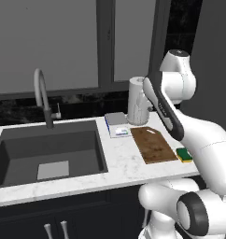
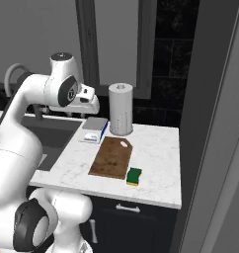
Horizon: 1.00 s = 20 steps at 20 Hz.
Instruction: Pick up the sponge from the counter and clean the cutting board by briefly scrubbing or pressing down on the cutting board. Once finished, release the sponge.
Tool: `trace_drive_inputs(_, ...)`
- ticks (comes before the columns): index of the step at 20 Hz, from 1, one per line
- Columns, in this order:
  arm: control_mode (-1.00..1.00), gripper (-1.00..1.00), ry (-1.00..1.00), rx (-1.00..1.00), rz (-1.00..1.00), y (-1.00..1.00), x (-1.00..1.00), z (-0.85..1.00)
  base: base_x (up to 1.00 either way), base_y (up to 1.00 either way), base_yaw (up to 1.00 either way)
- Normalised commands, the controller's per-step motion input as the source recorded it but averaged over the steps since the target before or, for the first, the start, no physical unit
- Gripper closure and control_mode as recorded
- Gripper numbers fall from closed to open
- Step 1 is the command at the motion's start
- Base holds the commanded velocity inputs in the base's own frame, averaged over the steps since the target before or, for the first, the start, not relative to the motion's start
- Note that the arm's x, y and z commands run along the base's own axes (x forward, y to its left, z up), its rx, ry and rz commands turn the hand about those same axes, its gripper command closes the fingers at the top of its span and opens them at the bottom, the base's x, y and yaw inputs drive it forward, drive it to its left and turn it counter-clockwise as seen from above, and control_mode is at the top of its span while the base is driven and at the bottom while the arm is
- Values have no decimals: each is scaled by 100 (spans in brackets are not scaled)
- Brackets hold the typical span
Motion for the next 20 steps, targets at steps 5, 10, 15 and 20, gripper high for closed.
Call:
trace_drive_inputs(5,-100,-100,0,4,-12,-64,-31,-9,0,0,0)
trace_drive_inputs(10,-100,-100,4,13,-35,-100,-29,-41,0,0,0)
trace_drive_inputs(15,-100,-100,19,17,-21,-100,14,-96,0,0,0)
trace_drive_inputs(20,-100,-100,14,25,-6,-100,1,-100,0,0,0)
